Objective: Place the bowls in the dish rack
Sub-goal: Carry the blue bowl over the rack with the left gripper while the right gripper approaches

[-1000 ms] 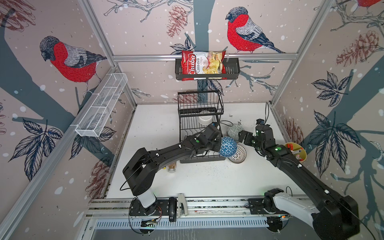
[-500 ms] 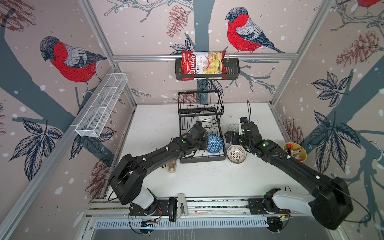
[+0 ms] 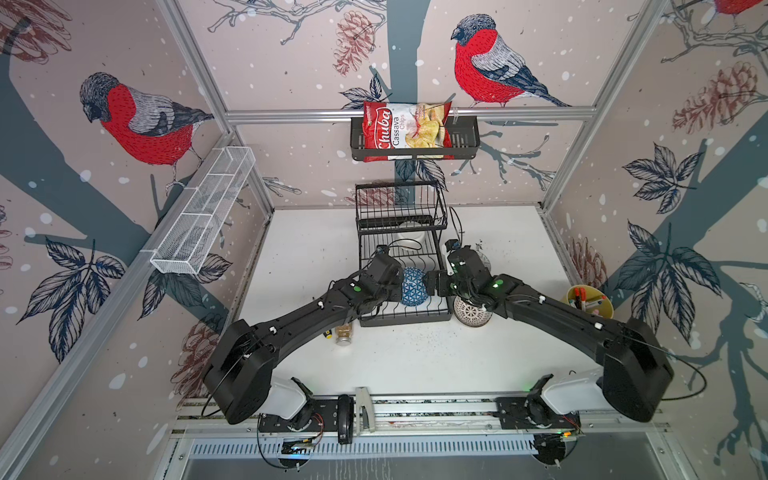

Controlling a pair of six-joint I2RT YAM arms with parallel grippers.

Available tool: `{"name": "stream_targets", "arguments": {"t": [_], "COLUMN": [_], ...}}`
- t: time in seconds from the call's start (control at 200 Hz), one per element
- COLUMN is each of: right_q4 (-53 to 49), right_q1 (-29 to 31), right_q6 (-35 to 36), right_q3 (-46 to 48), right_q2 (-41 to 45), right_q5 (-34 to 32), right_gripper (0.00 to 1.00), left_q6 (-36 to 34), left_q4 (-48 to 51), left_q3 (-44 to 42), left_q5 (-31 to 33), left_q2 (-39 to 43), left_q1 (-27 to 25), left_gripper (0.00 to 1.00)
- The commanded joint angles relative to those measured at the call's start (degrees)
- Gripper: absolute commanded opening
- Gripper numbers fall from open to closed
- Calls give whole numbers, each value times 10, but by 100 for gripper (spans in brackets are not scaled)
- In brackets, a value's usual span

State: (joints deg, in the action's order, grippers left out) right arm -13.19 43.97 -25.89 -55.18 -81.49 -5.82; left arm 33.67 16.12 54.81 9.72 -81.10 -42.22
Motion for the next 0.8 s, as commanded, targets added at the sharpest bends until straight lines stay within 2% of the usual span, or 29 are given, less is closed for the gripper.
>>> {"name": "stream_targets", "arguments": {"t": [0.0, 0.22, 0.51, 0.795], "right_q4": [20, 22, 34, 40], "right_q1": [7, 18, 27, 31], "right_q6": [-7, -8, -14, -18], "right_q3": [-10, -18, -22, -34], "right_q2": [-9, -30, -50, -73], "right_q5": [-5, -6, -7, -10], "right_gripper": [96, 94, 84, 68], "left_q6": [9, 8, 10, 16], "left_q4": [-20, -18, -20, -21], "left_q3": [-5, -9, -13, -19], "left_q5": [11, 14, 11, 10], "left_q2": [10, 13, 22, 26], "left_q1": [5, 7, 7, 7], "left_gripper": [0, 0, 0, 0]}}
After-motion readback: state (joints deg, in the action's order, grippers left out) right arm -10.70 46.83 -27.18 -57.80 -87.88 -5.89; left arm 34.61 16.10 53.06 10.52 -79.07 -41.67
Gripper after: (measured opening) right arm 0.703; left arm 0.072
